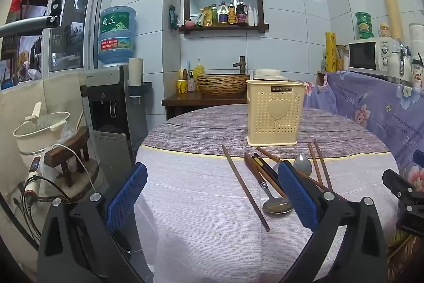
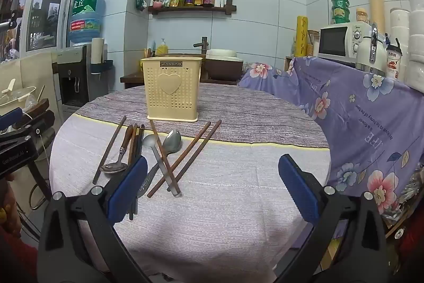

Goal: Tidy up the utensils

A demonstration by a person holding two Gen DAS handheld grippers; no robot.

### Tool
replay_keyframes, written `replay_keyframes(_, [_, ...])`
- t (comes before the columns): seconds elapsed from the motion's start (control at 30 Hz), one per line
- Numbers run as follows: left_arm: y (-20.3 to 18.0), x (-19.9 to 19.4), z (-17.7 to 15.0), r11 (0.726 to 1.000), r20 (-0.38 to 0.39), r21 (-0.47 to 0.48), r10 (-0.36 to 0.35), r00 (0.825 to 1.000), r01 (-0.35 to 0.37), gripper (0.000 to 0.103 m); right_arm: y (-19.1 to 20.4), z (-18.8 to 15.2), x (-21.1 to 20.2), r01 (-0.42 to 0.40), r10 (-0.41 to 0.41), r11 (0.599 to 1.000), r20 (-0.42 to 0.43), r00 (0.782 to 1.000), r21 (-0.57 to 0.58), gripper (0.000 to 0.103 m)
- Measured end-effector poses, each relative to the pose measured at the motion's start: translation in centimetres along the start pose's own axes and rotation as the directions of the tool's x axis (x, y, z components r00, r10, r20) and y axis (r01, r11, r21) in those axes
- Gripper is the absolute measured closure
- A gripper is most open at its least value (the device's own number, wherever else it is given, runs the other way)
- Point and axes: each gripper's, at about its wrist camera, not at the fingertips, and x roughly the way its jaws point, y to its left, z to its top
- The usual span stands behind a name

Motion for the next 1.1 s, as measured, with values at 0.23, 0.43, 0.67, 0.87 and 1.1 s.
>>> replay_keyframes(0.23, [-0.26, 0.20, 0.16, 1.000, -0.012, 0.017, 0.008, 1.000, -0.008, 0.005, 0.08, -0.06, 0.06, -0.001, 0.001, 1.000, -0.001, 1.000, -0.004, 0.005])
replay_keyframes(0.43, [-0.56, 0.05, -0.16, 1.000, -0.007, 0.029, 0.011, 1.000, -0.011, 0.005, 0.03, 0.13, 0.05, -0.005, 0.005, 1.000, -0.004, 1.000, 0.004, 0.005])
replay_keyframes(0.67, [-0.30, 0.05, -0.23, 1.000, -0.010, 0.015, 0.013, 1.000, -0.013, 0.005, -0.13, -0.11, 0.24, 0.000, 0.000, 1.000, -0.004, 1.000, 0.006, 0.005])
replay_keyframes(0.87, [-0.16, 0.04, -0.28, 1.000, -0.010, 0.015, 0.013, 1.000, -0.013, 0.005, -0.22, -0.06, 0.22, -0.003, 0.003, 1.000, -0.004, 1.000, 0.006, 0.005])
replay_keyframes(1.1, [0.03, 0.23, -0.37, 1.000, -0.018, 0.011, 0.014, 1.000, -0.014, 0.005, -0.22, -0.04, 0.20, -0.001, 0.001, 1.000, -0.005, 1.000, 0.007, 0.005])
